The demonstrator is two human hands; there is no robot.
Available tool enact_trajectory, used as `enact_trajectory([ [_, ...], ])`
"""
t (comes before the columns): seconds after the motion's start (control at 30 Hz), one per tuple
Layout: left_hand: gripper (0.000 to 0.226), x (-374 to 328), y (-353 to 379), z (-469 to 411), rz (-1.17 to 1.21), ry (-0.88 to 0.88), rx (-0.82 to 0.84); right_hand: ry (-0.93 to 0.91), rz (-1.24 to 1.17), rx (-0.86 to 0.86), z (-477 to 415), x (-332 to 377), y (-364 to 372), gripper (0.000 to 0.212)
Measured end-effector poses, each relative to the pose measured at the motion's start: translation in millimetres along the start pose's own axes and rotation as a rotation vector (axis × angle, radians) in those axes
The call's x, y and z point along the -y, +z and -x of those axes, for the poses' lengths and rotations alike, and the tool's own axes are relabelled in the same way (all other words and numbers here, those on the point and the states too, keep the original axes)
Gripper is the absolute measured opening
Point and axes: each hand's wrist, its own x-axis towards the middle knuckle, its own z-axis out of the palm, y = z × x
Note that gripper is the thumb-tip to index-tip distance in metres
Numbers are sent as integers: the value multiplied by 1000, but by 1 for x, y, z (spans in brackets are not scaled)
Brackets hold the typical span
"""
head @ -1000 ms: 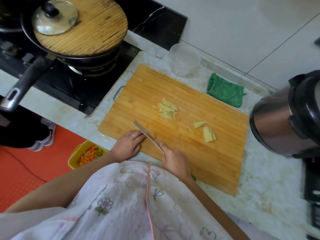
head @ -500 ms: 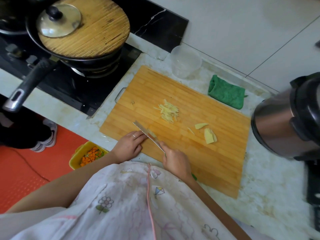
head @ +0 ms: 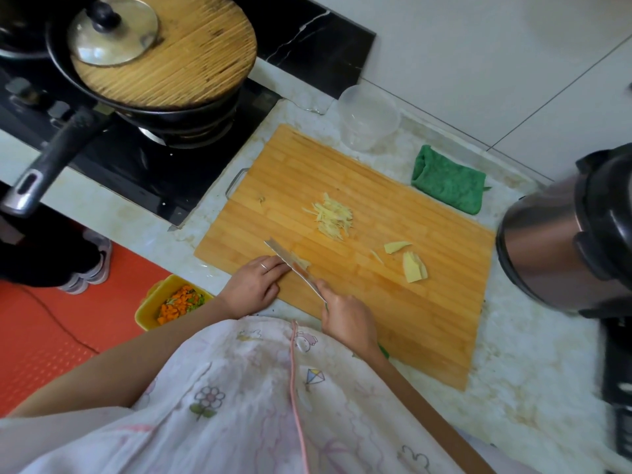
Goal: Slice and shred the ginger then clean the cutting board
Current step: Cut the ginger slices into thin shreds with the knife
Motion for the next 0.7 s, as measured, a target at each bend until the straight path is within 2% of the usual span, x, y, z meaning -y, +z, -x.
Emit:
enact_trajectory([
  [0.43,39,1,3,1,5,7,-33,-5,-2,-26,4,-5,2,51],
  [0.7,39,2,2,1,-29,25,-6,4,-3,29,5,-10,4,53],
])
